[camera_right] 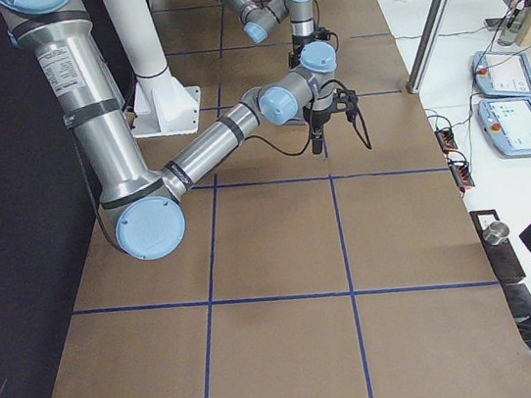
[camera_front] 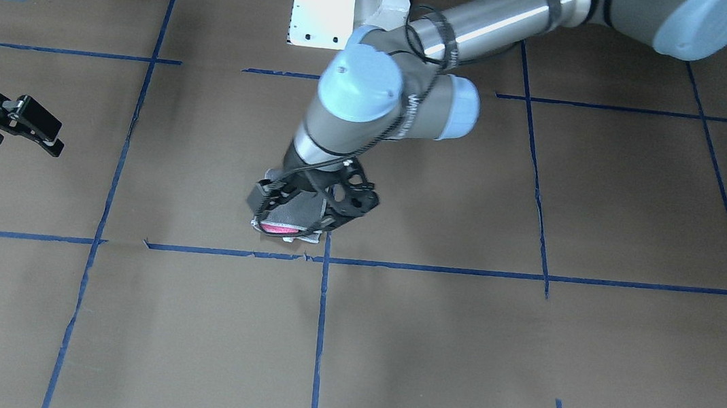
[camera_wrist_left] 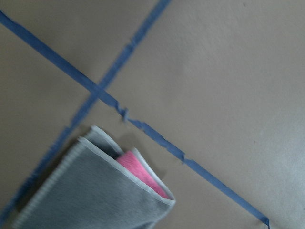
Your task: Fold towel twice with both arms
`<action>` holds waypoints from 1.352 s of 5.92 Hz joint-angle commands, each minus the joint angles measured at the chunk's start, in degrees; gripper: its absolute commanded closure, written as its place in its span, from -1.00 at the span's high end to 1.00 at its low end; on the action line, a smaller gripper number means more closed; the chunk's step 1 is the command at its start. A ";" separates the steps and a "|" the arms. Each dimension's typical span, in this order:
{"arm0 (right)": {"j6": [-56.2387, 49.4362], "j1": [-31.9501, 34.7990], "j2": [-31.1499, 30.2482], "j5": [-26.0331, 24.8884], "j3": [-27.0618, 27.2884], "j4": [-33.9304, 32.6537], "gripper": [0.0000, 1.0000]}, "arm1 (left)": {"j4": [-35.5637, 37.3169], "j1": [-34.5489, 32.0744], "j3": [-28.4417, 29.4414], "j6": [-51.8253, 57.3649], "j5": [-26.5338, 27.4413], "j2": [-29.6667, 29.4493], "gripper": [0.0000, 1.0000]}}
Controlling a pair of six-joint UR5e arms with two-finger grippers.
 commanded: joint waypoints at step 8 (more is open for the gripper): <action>-61.35 28.80 -21.83 3.49 1.35 -20.04 1.00 | 22.15 -44.09 -22.65 94.24 -16.55 53.28 1.00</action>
